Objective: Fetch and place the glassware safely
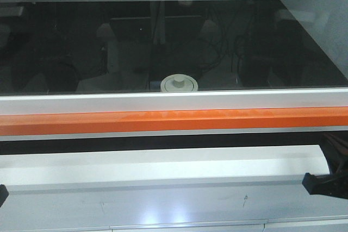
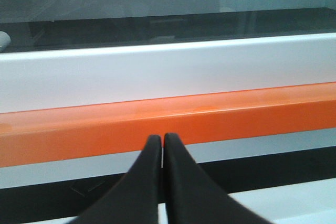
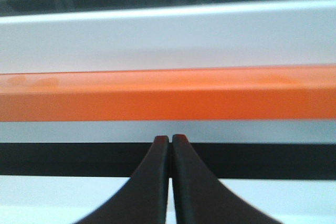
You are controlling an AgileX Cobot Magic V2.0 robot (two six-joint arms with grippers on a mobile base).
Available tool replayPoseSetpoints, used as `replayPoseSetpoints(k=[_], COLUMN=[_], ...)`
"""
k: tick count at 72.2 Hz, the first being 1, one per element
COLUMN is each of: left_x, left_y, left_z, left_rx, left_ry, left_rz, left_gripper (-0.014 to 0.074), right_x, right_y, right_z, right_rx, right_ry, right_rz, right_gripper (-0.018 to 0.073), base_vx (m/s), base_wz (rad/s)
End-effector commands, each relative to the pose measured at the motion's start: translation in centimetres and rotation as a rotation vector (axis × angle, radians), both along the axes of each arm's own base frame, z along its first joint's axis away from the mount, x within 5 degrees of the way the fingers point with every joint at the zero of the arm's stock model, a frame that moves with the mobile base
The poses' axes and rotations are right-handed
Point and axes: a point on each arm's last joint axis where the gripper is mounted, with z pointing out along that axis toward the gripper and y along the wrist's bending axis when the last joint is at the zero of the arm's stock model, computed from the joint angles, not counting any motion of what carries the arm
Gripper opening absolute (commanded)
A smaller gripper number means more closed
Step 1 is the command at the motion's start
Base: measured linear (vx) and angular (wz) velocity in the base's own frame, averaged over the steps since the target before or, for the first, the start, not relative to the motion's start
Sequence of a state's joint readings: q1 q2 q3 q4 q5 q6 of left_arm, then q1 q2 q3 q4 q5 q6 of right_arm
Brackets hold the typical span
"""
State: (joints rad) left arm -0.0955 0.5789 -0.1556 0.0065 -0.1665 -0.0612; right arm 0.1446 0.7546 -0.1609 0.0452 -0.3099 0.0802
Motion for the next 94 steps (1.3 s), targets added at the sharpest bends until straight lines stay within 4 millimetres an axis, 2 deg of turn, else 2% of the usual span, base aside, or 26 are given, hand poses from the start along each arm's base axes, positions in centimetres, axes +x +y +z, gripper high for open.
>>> replayPoseSetpoints(k=[1, 10, 34, 72, 94], left_x=[0.7, 1.4, 2.9, 3.0, 3.0], left_y=[-0.1, -0.1, -0.3, -0.3, -0.3], left_z=[1.2, 0.6, -0.7, -0.4, -0.4], left_rx=[-0.023, -0.017, -0.005, 0.025, 0.044], left_ry=[-0.071, -0.031, 0.033, 0.001, -0.008], left_rz=[0.003, 0.003, 0.002, -0.006, -0.007], left_gripper=[-0.0007, -0.0007, -0.0007, -0.0007, -0.0007], right_x=[0.1, 0.5, 2.2, 3.7, 3.8], right_y=[0.2, 0.7, 1.6, 2.0, 1.7], right_z=[1.3, 1.0, -0.6, -1.7, -1.4], right_rx=[0.034, -0.022, -0.03, -0.03, -0.025], right_ry=[-0.161, -0.162, -0.114, -0.141, -0.17], right_rz=[0.015, 0.069, 0.148, 0.173, 0.135], right_gripper=[-0.0001, -0.0001, -0.0001, -0.0001, -0.0001], base_vx=[0.0, 0.0, 0.0, 0.0, 0.0], base_wz=[0.0, 0.0, 0.0, 0.0, 0.0])
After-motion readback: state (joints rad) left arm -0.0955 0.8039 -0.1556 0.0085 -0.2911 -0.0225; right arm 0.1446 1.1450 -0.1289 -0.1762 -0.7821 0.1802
